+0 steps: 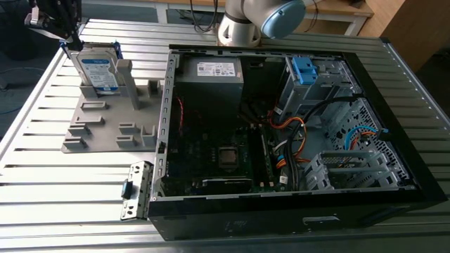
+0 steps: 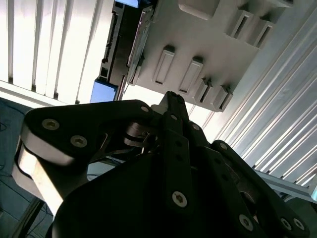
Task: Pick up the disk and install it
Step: 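Pick up the disk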
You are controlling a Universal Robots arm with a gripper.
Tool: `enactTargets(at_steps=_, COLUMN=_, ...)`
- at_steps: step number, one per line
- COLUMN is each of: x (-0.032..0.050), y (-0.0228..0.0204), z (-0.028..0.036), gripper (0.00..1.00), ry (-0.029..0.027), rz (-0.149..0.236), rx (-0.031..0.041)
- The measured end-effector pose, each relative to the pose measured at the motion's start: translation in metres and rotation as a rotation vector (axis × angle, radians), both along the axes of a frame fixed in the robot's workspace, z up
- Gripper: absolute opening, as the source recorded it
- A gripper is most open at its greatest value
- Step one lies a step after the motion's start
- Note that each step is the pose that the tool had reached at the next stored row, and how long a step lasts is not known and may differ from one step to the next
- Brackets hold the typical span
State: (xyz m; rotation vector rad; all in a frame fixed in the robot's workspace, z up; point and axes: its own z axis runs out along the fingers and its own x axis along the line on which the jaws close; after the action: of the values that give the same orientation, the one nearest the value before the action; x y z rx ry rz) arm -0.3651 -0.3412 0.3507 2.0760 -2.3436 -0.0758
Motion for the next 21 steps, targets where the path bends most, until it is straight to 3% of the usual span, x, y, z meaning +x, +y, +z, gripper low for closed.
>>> enactTargets(at_steps=21, x=0.0, y=0.0, z=0.0, gripper=0.11, ry=-0.0001, rz=0.128, rx=0.0)
